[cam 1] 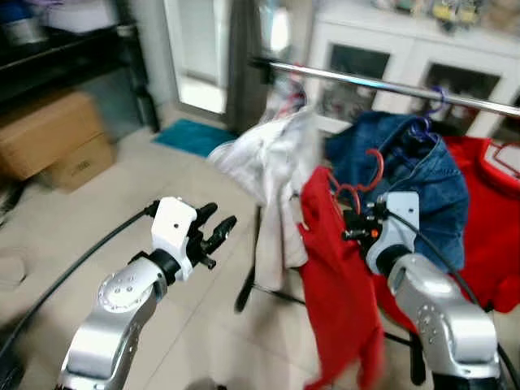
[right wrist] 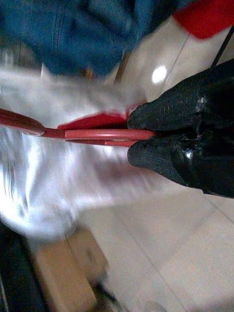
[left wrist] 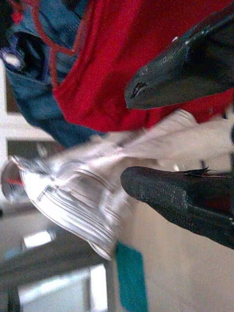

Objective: Hang hanger

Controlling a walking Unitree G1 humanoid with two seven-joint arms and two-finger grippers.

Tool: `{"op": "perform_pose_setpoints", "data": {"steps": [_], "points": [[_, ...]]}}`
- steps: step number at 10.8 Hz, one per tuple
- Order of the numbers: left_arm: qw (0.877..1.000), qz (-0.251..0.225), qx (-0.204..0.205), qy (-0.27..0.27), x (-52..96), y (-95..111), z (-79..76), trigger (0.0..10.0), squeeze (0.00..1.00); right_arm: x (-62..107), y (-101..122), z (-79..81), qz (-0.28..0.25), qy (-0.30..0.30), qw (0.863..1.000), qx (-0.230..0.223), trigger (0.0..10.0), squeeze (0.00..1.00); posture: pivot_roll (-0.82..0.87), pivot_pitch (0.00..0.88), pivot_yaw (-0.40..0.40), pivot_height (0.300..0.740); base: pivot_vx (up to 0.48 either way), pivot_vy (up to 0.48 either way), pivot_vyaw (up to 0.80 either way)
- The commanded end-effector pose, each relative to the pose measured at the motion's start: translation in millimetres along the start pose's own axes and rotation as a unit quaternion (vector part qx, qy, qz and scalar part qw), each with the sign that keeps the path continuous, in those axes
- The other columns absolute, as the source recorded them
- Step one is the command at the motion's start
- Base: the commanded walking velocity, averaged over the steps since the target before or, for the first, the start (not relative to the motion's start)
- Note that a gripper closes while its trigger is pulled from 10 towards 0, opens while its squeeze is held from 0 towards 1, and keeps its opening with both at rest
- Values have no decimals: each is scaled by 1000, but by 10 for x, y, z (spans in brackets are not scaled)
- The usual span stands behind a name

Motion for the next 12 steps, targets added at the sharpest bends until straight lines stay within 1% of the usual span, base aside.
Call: {"op": "perform_pose_setpoints", "data": {"steps": [1, 2, 3, 4, 5, 6, 7, 9, 10, 12], "points": [[1000, 10, 0, 1, -22, -32, 20, 10000, 0, -3, 60, 85, -7, 35, 999, 2, 0, 0, 71, 0, -11, 740, 0, 0, 0], [1000, 17, 4, 1, -48, -49, 51, 10000, 396, -11, 88, 127, -6, 56, 998, 6, 0, 0, 71, 0, -12, 740, 0, 0, 0], [1000, 13, -10, 1, -158, -6, 130, 10000, 1000, -40, 148, 224, -7, 98, 995, 15, 0, 0, 70, 0, -13, 740, 0, 0, 0], [1000, 17, -19, 10, -234, -3, 187, 10000, 1000, -43, 184, 289, -6, 128, 992, 20, 0, 0, 70, 0, -15, 740, 0, 0, 0], [1000, 5, -14, -6, -322, 40, 188, 10000, 588, -32, 225, 357, -6, 160, 987, 24, 0, 0, 70, 0, -15, 740, 0, 0, 0], [1000, -11, 4, -19, -389, 90, 166, 10000, 243, -20, 245, 397, -6, 182, 983, 26, 0, 0, 68, 0, -13, 740, 0, 0, 0], [999, -19, 42, -6, -453, 112, 194, 10000, 0, -2, 262, 437, -6, 203, 979, 31, 0, 0, 64, 0, -10, 740, 0, 0, 0], [995, -25, 94, 8, -547, 137, 273, 10000, 0, 30, 293, 488, -10, 227, 973, 39, 0, 0, 61, 0, -3, 740, 0, 0, 0], [993, -36, 111, 6, -625, 205, 351, 10000, 0, 55, 321, 510, -15, 240, 969, 58, 0, 0, 57, 0, 4, 740, 0, 0, 0], [991, -41, 126, -26, -700, 254, 352, 10000, 0, 85, 343, 538, -20, 255, 964, 76, 0, 0, 52, 0, 10, 740, 0, 0, 0]]}}
Point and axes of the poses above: a point about 5 cm out from each wrist's last joint towards the gripper, its own x axis pointing back from the gripper into the wrist, its own y axis along the axis of the wrist's last joint, z = x × y, the point moved 1 cm from there along -x, pointing out of the wrist towards the gripper, and after that the axes turned 15 degrees about -x, right-handed, at the moved point
